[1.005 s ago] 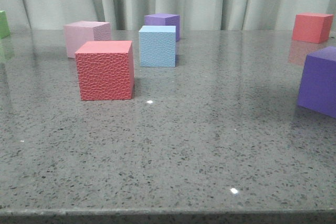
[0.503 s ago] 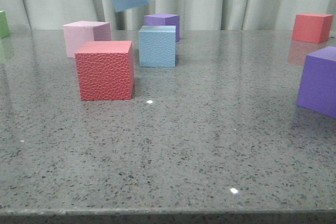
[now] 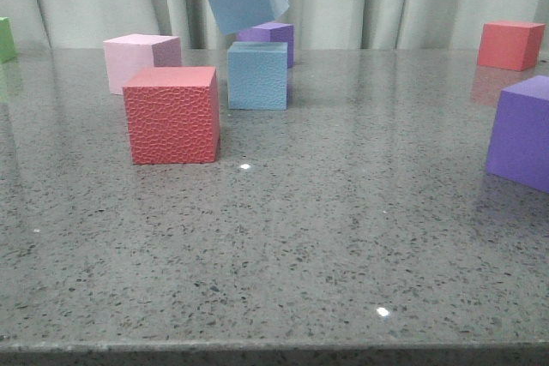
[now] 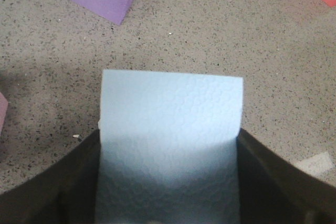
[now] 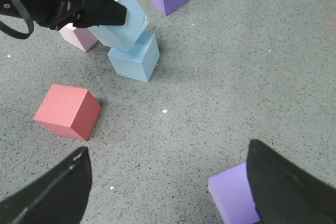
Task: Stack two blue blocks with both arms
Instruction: 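Carry the held light blue cube with the left gripper above the placed blue cube, then lower the cube onto the other blue cube and open the left gripper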
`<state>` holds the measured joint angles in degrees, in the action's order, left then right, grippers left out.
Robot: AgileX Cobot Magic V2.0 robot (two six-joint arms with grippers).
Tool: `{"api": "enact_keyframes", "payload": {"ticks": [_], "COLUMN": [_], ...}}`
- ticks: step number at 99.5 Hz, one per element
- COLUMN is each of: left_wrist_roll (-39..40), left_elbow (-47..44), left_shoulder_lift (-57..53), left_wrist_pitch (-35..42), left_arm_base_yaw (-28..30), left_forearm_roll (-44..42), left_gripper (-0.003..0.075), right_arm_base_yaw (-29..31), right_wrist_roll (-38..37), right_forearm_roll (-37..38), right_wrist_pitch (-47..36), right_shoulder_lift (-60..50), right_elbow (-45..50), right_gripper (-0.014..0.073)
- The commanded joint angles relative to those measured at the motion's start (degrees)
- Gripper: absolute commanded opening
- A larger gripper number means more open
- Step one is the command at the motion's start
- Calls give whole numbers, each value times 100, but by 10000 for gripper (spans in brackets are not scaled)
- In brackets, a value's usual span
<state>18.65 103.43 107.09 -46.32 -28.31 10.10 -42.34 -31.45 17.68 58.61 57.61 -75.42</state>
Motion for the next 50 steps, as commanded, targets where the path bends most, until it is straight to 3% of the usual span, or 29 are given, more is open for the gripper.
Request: {"api": "enact_keyframes", "payload": {"ticks": [1,39,50], "left_wrist_roll": [76,65,10], "left_elbow": [201,201,201], "left_shoulder_lift": [-227,-180,-180], "left_wrist_pitch": [276,79,178], "left_arm_base_yaw": [-56,-56,-56], "left_forearm_roll": [70,57,57], "left_gripper": [275,281,375], "right_arm_base_yaw": [9,9,9], "right_wrist_roll": [8,8,8], "right_forearm_roll": [213,213,213], "right_wrist_pitch": [-290,-290,-290], "right_shoulder_lift": [-125,-125,-125], "right_elbow": [-110,-110,-110], "right_gripper": [601,601,601]}}
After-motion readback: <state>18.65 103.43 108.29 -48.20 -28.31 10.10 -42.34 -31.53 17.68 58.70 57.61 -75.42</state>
